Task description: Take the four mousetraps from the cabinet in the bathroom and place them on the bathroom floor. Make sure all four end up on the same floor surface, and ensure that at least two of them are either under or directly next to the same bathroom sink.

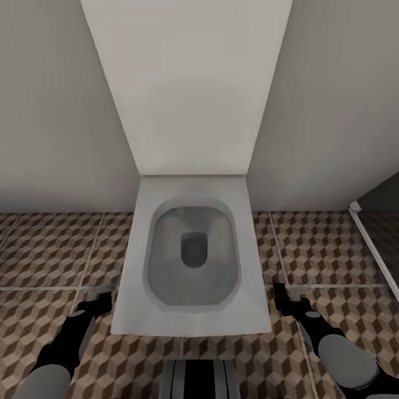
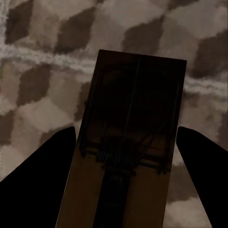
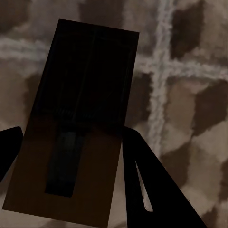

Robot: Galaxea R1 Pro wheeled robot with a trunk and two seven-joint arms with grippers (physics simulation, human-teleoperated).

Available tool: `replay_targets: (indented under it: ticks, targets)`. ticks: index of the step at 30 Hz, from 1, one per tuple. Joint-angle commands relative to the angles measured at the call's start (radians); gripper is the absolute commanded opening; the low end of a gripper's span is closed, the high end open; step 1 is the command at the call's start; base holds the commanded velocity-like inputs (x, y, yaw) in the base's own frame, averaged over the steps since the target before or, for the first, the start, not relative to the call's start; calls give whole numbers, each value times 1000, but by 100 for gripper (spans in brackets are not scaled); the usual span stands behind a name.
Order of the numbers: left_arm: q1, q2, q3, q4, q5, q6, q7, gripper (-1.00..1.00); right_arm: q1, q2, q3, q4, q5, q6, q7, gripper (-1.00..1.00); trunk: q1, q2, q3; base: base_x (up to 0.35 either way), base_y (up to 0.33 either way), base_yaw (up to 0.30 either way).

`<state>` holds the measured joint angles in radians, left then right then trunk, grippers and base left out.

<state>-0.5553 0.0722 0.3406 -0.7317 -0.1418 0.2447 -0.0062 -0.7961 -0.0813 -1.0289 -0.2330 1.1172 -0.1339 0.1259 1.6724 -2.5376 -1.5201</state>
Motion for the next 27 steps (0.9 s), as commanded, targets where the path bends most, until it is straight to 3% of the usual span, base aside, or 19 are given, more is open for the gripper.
replay_targets:
  ticks: [1, 23, 27]
  targets:
    - [0, 1, 0, 0, 0, -2, -1, -100, 0, 0, 0, 0, -4, 0, 4, -100, 0, 0, 0, 0, 0, 0]
    - [0, -6, 0, 0, 0, -5, -2, -100, 0, 0, 2, 0, -4, 0, 5, -100, 0, 0, 0, 0, 0, 0]
    - [0, -6, 0, 0, 1, -5, -2, -100, 0, -1, -2, 0, -4, 0, 62, -100, 0, 0, 0, 0, 0, 0]
